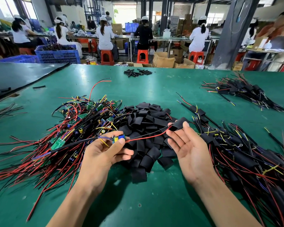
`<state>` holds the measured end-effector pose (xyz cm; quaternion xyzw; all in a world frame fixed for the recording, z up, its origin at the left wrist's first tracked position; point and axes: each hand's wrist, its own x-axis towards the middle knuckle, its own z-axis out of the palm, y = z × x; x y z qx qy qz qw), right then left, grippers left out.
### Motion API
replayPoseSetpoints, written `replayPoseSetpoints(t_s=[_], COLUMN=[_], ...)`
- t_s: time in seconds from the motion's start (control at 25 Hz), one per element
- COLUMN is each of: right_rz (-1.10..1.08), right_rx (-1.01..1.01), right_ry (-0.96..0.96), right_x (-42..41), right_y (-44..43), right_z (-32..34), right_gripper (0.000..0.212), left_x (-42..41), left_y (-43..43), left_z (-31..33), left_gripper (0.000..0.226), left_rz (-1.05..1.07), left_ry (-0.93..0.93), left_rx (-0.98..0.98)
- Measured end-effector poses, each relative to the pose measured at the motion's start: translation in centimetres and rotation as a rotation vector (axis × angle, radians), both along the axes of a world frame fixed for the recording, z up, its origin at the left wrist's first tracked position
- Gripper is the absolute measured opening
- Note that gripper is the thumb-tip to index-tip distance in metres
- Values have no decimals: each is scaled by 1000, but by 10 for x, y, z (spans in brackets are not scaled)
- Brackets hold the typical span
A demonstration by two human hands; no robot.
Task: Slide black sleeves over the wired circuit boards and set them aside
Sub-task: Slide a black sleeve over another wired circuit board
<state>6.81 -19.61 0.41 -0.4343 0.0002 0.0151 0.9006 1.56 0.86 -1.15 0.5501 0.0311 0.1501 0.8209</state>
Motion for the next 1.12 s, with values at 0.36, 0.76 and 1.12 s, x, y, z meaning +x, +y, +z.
replayPoseSetpoints(t_s=[0.36, 0.76, 1.12], right_rz=[-53, -44, 123], right_rx=[-54, -257, -128], right_ry=[75, -84, -138], right_x=[3, -2, -18], right_y=[0, 6, 35], right_z=[-4, -12, -23], right_gripper=[19, 33, 21], left_x=[0, -1, -6], left_y=[0, 0, -14], left_z=[0, 2, 4], left_gripper=[25, 32, 19], left_rz=[27, 17, -229], left_ry=[-10, 19, 165], left_rx=[72, -2, -125])
